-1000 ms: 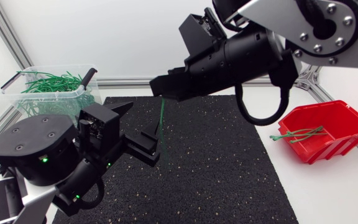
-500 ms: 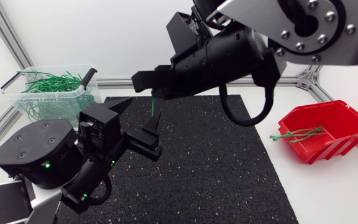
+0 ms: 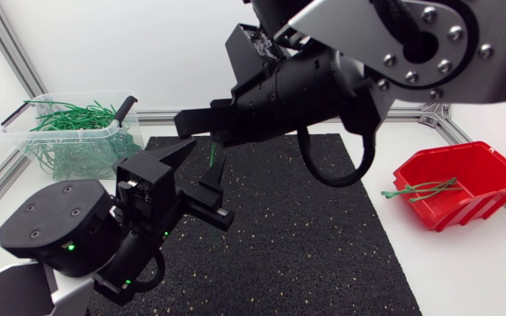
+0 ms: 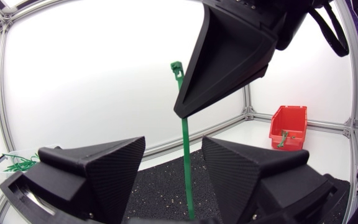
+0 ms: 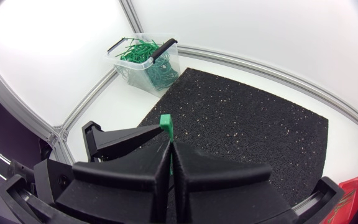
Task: Take a green cable tie from the red box, thread the tail through the head to close it, then place it in the transparent bin on the left.
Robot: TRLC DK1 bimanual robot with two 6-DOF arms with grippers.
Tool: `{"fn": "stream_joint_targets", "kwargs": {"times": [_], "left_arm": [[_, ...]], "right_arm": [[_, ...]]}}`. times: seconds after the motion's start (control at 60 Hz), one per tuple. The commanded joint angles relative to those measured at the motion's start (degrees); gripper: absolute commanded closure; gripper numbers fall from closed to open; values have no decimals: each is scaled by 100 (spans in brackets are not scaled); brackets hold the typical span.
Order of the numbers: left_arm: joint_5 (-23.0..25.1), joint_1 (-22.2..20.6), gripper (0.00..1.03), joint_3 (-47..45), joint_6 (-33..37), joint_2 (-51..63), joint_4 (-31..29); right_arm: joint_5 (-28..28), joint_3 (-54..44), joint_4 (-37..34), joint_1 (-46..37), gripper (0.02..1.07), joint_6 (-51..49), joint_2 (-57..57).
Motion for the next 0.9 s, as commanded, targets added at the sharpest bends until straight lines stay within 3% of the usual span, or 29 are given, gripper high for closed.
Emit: {"fn": "stream_joint_targets", "kwargs": {"times": [0.0, 0.083, 0.65, 0.817, 0.883], "left_arm": [[-39, -41, 50, -153, 120, 50, 127], [-56, -59, 62, -162, 120, 15, 145], [-215, -217, 80, -74, 120, 6, 180], [-223, -226, 99, -74, 120, -3, 198], [-223, -235, 99, -66, 120, -12, 198]], "right_arm": [[124, 54, 59, 74, 101, 159, 33], [133, 54, 59, 100, 101, 195, 33], [924, 45, -37, 460, 101, 1038, 41], [1144, 89, -143, 540, 101, 1276, 94], [1267, 133, -222, 583, 101, 1276, 147]]}}
